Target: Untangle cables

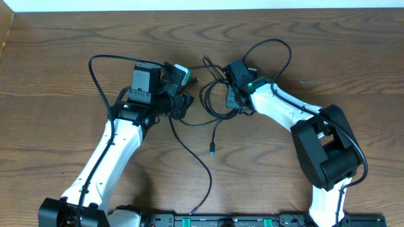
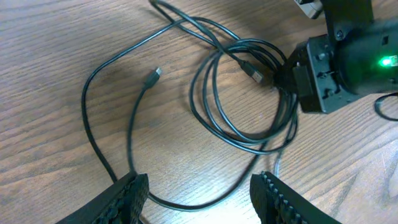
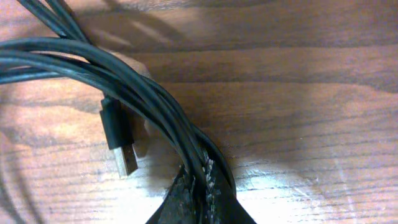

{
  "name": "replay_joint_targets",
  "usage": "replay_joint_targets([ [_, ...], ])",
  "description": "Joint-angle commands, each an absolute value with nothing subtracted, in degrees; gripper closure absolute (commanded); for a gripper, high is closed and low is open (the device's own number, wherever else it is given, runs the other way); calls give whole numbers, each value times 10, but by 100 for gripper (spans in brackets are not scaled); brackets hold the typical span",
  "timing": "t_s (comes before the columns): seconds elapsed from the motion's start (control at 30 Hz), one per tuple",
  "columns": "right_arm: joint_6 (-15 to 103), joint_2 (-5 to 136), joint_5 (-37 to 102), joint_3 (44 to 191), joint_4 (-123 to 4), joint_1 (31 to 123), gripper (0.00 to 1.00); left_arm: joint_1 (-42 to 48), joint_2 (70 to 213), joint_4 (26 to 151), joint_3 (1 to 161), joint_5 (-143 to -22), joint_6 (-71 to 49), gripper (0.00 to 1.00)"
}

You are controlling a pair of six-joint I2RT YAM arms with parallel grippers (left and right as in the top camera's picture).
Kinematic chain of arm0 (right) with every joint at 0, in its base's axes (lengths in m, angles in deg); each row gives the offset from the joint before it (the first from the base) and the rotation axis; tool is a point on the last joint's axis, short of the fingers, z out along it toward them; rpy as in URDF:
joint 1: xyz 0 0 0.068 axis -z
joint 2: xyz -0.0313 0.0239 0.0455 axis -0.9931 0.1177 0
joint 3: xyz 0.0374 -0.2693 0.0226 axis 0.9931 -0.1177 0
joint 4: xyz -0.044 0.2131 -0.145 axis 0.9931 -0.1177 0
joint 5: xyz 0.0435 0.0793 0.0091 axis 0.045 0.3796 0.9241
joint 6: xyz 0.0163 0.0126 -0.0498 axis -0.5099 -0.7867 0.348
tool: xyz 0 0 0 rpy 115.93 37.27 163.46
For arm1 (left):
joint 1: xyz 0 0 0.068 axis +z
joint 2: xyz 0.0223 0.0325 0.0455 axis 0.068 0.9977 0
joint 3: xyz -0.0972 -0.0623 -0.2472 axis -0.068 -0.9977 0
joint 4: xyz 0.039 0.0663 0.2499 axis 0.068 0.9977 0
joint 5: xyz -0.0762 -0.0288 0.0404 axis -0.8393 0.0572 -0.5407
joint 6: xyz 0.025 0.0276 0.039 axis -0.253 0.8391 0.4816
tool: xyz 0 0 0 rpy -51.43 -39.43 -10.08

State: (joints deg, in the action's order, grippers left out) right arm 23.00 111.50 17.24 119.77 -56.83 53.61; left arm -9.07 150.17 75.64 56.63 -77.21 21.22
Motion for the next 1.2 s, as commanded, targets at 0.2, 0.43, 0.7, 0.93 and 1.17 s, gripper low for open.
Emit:
replay_joint_targets([
  [0.2,463,867,74,1297,-665,543,99,-92,1508,760,567,-769,211,43],
  [0.43,496,722,74,1359,-669,545,99,-92,1508,760,567,-823,211,52],
  [0.7,503,690,165,1367,-670,545,99,-120,1508,731,567,-927,211,81],
  [0.93,513,723,246,1367,-664,524,99,-179,1508,659,567,-926,211,92],
  [1.17,547,738,220,1367,-656,499,99,-203,1508,601,567,-926,211,92],
])
